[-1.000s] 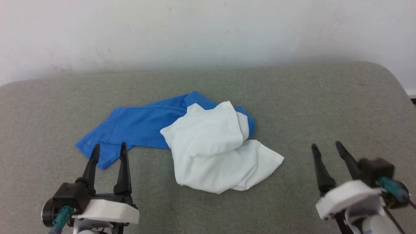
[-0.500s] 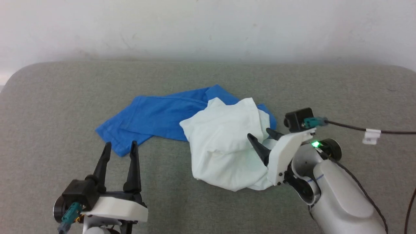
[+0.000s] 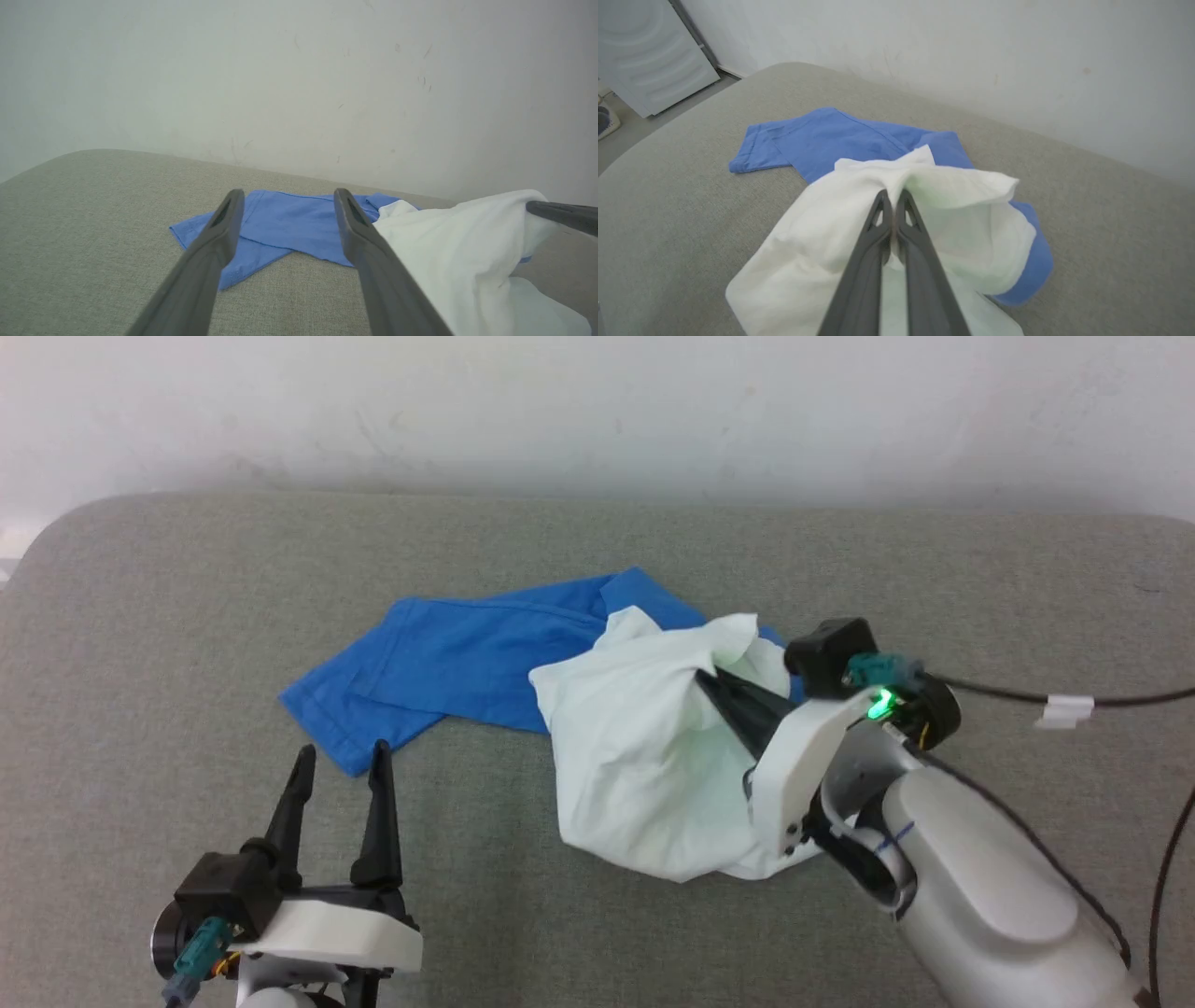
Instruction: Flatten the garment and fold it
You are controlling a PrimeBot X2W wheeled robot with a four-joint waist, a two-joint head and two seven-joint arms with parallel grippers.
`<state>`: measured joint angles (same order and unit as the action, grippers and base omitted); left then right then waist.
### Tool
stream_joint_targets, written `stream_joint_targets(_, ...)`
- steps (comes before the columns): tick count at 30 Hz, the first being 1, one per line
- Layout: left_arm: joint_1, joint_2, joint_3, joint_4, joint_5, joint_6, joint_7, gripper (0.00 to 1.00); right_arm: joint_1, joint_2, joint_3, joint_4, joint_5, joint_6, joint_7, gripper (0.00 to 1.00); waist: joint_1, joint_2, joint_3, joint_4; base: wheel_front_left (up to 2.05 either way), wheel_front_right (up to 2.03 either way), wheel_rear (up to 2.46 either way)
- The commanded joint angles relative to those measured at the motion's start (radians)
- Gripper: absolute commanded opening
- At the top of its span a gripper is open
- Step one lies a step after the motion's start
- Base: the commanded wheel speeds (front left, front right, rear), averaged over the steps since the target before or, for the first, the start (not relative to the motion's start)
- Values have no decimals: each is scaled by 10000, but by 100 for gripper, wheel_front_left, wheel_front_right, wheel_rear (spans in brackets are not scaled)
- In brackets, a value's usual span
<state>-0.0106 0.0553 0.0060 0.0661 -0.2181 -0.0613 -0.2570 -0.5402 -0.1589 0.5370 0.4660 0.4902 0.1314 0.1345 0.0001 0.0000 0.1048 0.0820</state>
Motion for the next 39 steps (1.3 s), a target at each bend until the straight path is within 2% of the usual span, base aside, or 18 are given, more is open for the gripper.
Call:
stream_joint_targets(1,-80,-35,52,-5,41,-6,-47,100,193,-122,180,-359,-91,-7,-114,0,-1,0,-46,-96,0,0,0)
stream_joint_targets(5,104,-41,141,16,43,38,-47,100,1550,-977,745,-2289,-309,-7,173,0,-1,0,-248,-337,0,0,0)
stream_joint_targets(11,328,-46,264,48,54,50,-47,100,4529,-1998,597,-4819,-577,-7,1740,0,-1,0,-398,-748,0,0,0)
stream_joint_targets(15,397,-47,280,104,86,46,-47,100,6386,-2147,304,-5935,-604,-7,2920,0,-1,0,-460,-894,0,0,0)
stream_joint_targets(20,444,-49,306,183,102,33,-47,100,8064,-1889,-322,-6782,-570,-7,4051,0,-1,0,-513,-990,0,0,0)
stream_joint_targets(21,450,-49,306,198,96,31,-47,100,8214,-1816,-452,-6967,-604,-7,4053,17,-1,0,-523,-1000,0,0,0)
stream_joint_targets(22,460,-49,310,212,95,33,-47,100,8299,-1697,-627,-7163,-655,-7,3906,98,-1,0,-528,-1013,0,0,0)
stream_joint_targets(28,454,-50,298,259,81,71,-47,100,8114,-692,-2225,-8103,-1123,-7,2277,100,-1,0,-513,-975,0,0,0)
stream_joint_targets(31,446,-50,304,259,56,132,-47,100,7761,-213,-3034,-8098,-1373,-7,1864,100,-1,0,-508,-903,0,0,0)
stream_joint_targets(34,396,-50,288,288,28,214,-47,100,7006,-23,-3300,-7532,-1477,-7,1807,100,-1,0,-448,-825,0,0,0)
stream_joint_targets(39,64,-50,118,331,20,244,-47,100,4975,54,-2823,-5553,-998,-7,2061,100,-1,0,-120,-562,0,0,0)
